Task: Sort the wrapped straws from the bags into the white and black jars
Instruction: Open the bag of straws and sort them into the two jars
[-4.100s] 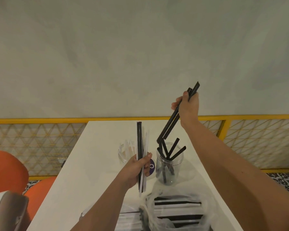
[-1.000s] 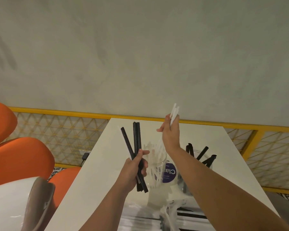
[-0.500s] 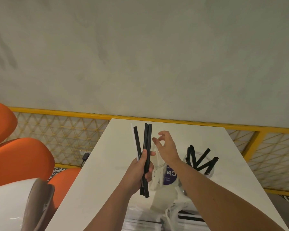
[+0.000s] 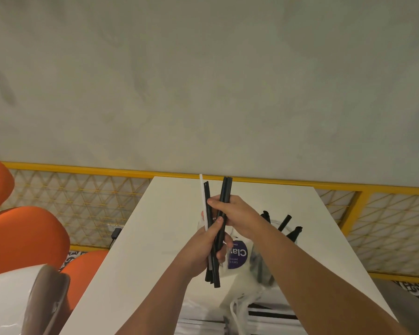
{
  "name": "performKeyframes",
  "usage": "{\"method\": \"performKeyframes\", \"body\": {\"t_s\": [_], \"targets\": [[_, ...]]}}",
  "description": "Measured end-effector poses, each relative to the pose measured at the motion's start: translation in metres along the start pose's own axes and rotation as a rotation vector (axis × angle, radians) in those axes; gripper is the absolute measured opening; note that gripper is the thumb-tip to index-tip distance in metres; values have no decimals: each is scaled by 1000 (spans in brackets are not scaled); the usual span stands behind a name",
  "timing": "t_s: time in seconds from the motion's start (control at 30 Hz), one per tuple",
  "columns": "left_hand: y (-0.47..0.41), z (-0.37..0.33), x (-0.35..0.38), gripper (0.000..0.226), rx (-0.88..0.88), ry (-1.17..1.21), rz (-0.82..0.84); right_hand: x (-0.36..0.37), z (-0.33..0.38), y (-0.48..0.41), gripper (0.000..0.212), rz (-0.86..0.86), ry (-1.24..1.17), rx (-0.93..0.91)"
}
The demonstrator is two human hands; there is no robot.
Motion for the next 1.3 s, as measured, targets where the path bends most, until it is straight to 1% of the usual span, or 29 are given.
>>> {"method": "performKeyframes", "body": {"t_s": [0.07, 0.1, 0.2, 0.3, 0.37, 0.47, 0.57, 0.67, 0.73, 0.8, 0.87, 0.97, 1.03, 1.17, 1.3], "targets": [[3, -2, 6, 47, -13, -13, 43, 0, 2, 5, 20, 91, -70, 34], [4, -2, 10, 46, -19, -27, 59, -1, 4, 8, 19, 109, -96, 53], [3, -4, 18, 48, -17, -57, 74, -9, 7, 14, 20, 102, -121, 92], [-2, -6, 27, 34, -13, -19, 88, -22, 12, 19, 22, 45, -174, 85], [-5, -7, 35, 28, -21, -8, 131, -35, 16, 19, 21, -37, -235, 53], [-8, 0, 49, 32, -67, -10, 183, -63, 21, 21, 14, -246, -341, 6], [-11, 5, 57, 37, -102, 62, 208, -94, 31, 24, 11, -434, -366, -62], [-17, 10, 50, 37, -115, 89, 127, -122, 50, 31, 8, -556, -295, -187], [-22, 13, 43, 38, -117, 83, 61, -138, 65, 36, 9, -617, -202, -298], [-24, 14, 38, 38, -108, 84, 23, -148, 72, 39, 10, -659, -75, -375], [-25, 14, 36, 38, -100, 76, 5, -151, 66, 41, 10, -667, 14, -403], [-26, 13, 37, 38, -91, 62, 2, -150, 43, 41, 12, -632, 173, -380], [-27, 13, 36, 38, -84, 48, 0, -147, 24, 40, 15, -600, 207, -317], [-28, 12, 34, 37, -69, 37, 16, -145, 1, 39, 29, -539, 298, -196], [-29, 10, 32, 38, -63, 18, 4, -142, 7, 38, 38, -508, 384, -204]]}}
Point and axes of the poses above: each hand's wrist, its own y-axis away from the middle knuckle, its own x-axis out of the palm, z = x × y, the point moved 8 cm from there along -y, towards the middle knuckle, and after that the axes turned 11 degrees about -x, right-handed, at the moved point
